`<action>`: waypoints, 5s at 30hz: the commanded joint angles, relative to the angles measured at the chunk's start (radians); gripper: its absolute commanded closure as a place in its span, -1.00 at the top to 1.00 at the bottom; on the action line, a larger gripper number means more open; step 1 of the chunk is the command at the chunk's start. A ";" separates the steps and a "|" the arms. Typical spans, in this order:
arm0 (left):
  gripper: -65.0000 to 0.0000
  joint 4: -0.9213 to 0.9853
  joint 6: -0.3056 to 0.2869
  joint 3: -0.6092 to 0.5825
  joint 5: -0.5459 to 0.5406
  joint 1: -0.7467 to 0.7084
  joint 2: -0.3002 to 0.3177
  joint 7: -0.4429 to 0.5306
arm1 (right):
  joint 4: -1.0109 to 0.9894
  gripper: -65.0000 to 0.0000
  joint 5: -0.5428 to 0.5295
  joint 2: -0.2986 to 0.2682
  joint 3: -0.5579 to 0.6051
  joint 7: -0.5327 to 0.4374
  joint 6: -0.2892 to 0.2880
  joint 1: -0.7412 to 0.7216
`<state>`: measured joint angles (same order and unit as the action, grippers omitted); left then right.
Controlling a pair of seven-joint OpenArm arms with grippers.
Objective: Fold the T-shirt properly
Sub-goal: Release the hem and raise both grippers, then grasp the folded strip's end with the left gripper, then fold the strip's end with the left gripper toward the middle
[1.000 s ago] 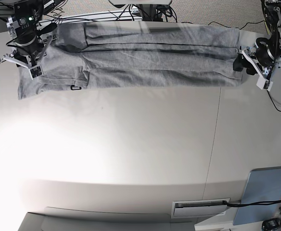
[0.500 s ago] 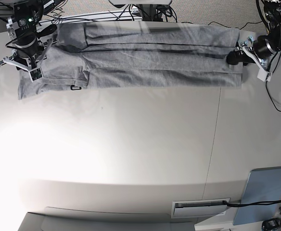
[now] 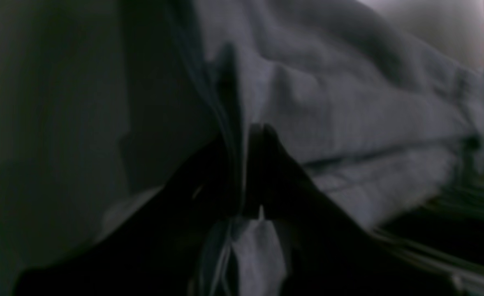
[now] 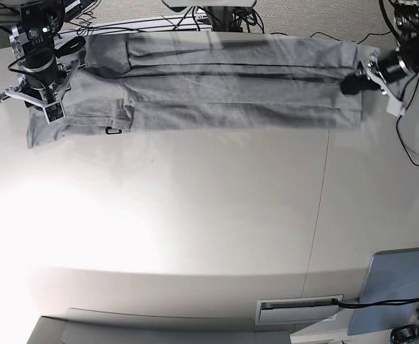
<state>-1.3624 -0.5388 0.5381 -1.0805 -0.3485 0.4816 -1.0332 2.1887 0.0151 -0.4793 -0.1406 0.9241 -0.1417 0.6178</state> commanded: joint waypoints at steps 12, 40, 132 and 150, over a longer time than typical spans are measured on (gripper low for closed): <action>-1.00 -0.425 0.094 0.119 0.172 -0.044 -0.007 -0.034 | 0.016 -0.56 0.011 -0.014 -0.010 -0.064 0.008 0.000; -1.00 -0.682 0.314 -0.615 0.364 0.007 -0.300 0.024 | 0.016 -0.56 0.008 -0.014 -0.010 -0.060 0.010 0.000; -1.00 -0.517 0.256 -0.722 0.750 0.068 -0.381 0.197 | 0.016 -0.56 0.068 -0.014 -0.010 -0.116 0.012 0.000; -1.00 -0.406 0.320 -0.778 0.718 0.158 -0.387 0.396 | 0.016 -0.56 0.068 -0.014 -0.010 -0.091 0.012 0.000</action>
<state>-1.7512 -0.2131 -0.2386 -0.3466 -0.2054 0.0998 -0.6659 2.1883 0.0742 -0.4797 -0.1417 0.8482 -0.1413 0.6178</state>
